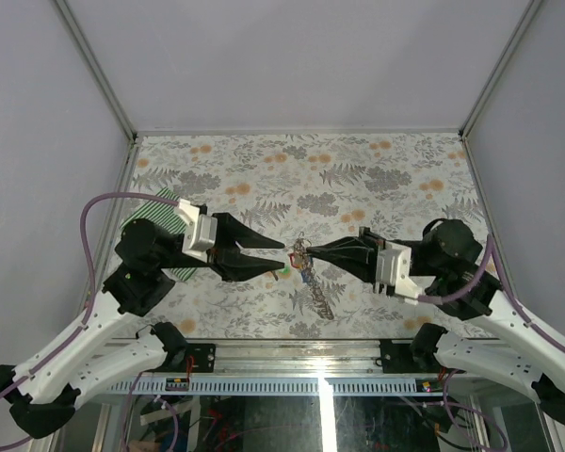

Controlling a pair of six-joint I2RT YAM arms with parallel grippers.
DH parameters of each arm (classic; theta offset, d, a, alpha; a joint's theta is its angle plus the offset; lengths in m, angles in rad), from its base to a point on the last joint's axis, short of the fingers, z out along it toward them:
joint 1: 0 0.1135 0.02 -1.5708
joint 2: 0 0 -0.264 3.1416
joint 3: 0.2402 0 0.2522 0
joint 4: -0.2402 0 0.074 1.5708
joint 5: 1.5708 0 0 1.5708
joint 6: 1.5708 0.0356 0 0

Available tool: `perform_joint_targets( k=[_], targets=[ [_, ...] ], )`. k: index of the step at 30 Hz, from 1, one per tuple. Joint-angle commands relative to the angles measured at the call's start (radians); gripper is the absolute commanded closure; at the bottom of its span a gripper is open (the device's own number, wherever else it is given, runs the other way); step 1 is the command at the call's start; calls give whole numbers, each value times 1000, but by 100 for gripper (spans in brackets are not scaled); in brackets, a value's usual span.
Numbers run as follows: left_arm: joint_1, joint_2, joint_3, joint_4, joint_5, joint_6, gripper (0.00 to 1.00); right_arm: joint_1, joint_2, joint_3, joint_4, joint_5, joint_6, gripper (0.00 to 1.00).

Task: Put the keys on the keyring

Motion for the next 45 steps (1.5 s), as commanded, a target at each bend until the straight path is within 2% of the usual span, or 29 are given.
perform_joint_targets(
  k=[1,6,12,18,26,45],
  targets=[
    [-2,-30,24,68,-36,11,65,5,43,145,-19,81,225,100],
    [-3,-57,5,104,-76,-10,67,5,88,242,-153,96,318,100],
    [-2,-53,2,110,-112,-35,68,5,108,293,-225,91,359,100],
    [-2,-22,22,119,-83,-60,67,5,146,363,-320,62,373,100],
    [-3,34,41,132,-20,-92,67,5,158,367,-335,59,355,100],
    [-14,72,48,149,-17,-103,72,5,184,364,-330,47,329,100]
  ],
)
